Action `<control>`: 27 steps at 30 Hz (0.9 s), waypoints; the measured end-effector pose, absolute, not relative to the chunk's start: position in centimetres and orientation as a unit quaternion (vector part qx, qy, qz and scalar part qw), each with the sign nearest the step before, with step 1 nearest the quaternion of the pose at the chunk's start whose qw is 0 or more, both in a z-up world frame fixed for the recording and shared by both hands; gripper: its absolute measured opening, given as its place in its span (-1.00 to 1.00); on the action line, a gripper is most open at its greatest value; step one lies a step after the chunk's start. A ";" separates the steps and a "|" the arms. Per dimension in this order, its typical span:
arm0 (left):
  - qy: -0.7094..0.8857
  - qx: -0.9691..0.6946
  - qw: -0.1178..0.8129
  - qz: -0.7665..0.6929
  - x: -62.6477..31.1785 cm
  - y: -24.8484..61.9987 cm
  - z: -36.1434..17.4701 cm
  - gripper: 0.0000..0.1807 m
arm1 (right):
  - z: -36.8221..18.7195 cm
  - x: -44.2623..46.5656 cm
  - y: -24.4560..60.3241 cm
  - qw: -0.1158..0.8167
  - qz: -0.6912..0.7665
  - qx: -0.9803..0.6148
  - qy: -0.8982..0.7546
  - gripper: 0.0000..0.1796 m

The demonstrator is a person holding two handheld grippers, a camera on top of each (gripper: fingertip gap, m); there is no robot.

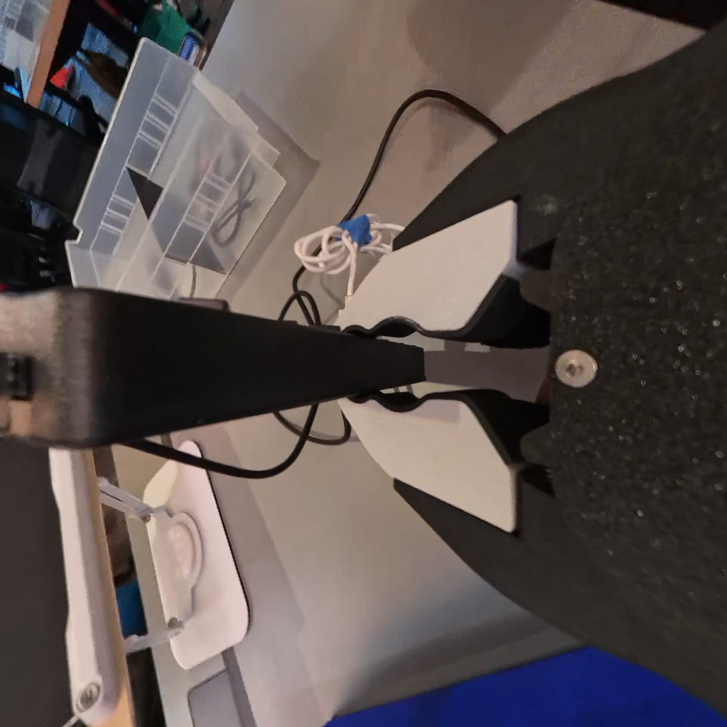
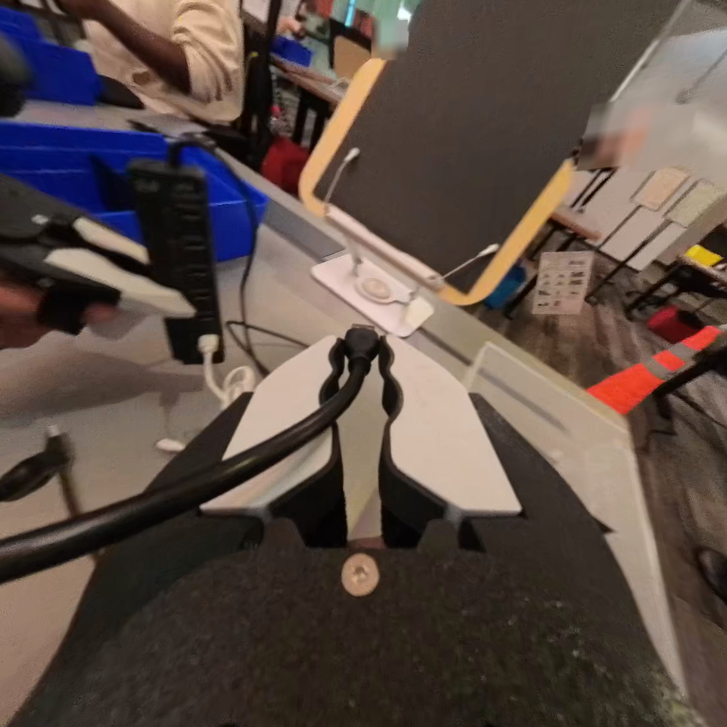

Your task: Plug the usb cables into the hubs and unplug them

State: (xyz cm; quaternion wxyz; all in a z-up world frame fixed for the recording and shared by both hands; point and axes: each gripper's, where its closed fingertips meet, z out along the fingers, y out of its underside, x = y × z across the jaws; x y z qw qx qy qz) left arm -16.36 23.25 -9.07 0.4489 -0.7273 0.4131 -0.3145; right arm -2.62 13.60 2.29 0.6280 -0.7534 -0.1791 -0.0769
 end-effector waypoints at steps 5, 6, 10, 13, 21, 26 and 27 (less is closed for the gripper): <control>0.408 -0.728 0.442 -0.328 -16.7 23.5 -9.7 -0.74 | 7.9 11.7 12.8 0.536 -0.224 -0.805 -0.124 -0.82; 0.403 -0.730 0.439 -0.335 -16.8 23.6 -9.7 -0.74 | 7.2 14.6 12.6 0.480 -0.261 -0.828 -0.125 -0.81; 0.391 -0.735 0.421 -0.360 -16.7 23.4 -9.9 -0.74 | 3.8 23.6 13.1 0.288 -0.406 -0.852 -0.161 -0.82; 0.399 -0.736 0.415 -0.355 -16.5 23.1 -10.3 -0.74 | -0.1 25.3 14.1 0.159 -0.437 -0.847 -0.256 -0.82; 0.398 -0.738 0.403 -0.366 -16.3 22.8 -10.5 -0.74 | -7.1 24.9 13.8 -0.054 -0.377 -0.838 -0.390 -0.82; 0.400 -0.737 0.402 -0.366 -16.5 22.8 -10.5 -0.74 | -15.2 22.2 14.5 -0.097 -0.236 -0.867 -0.429 -0.81; 0.402 -0.737 0.402 -0.366 -16.5 22.8 -10.4 -0.74 | -16.3 22.1 14.6 -0.104 -0.221 -0.870 -0.428 -0.80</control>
